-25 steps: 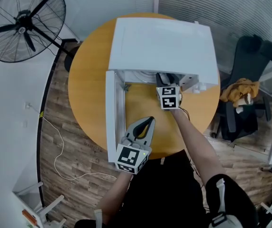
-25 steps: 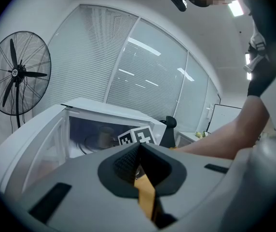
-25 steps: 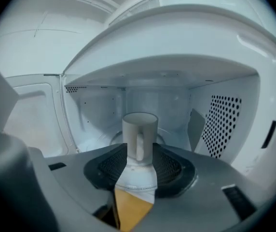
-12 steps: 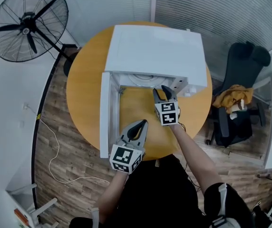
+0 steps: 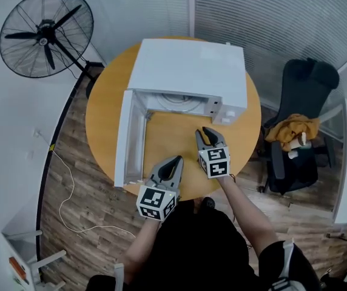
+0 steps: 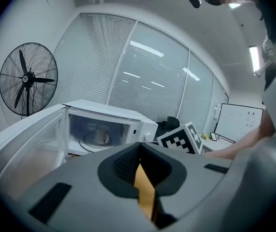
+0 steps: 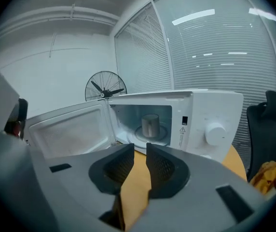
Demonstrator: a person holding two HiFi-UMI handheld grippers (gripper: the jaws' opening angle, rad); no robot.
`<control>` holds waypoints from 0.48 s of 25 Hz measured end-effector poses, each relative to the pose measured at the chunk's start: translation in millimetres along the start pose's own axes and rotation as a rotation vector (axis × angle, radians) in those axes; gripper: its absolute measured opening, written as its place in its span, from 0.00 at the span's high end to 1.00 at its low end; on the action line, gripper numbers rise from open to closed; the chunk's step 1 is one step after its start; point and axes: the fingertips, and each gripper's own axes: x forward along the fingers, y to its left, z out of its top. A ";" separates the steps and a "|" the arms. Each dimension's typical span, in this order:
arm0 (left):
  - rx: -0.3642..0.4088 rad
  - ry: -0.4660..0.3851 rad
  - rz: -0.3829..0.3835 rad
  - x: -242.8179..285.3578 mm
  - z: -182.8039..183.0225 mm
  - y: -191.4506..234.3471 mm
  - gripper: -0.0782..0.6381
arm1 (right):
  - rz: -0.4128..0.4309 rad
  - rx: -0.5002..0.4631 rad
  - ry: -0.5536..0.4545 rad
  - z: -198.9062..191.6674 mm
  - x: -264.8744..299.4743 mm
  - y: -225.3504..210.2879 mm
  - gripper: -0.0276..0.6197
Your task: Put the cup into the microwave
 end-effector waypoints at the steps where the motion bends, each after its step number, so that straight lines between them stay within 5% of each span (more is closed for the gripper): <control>1: 0.000 -0.004 0.005 -1.5 -0.2 -5.6 0.90 | 0.011 0.003 -0.001 -1.1 -8.9 1.4 0.86; 12: 0.005 -0.040 0.049 -18.4 -0.2 -60.7 0.90 | 0.086 -0.023 -0.056 -2.2 -105.1 8.7 0.94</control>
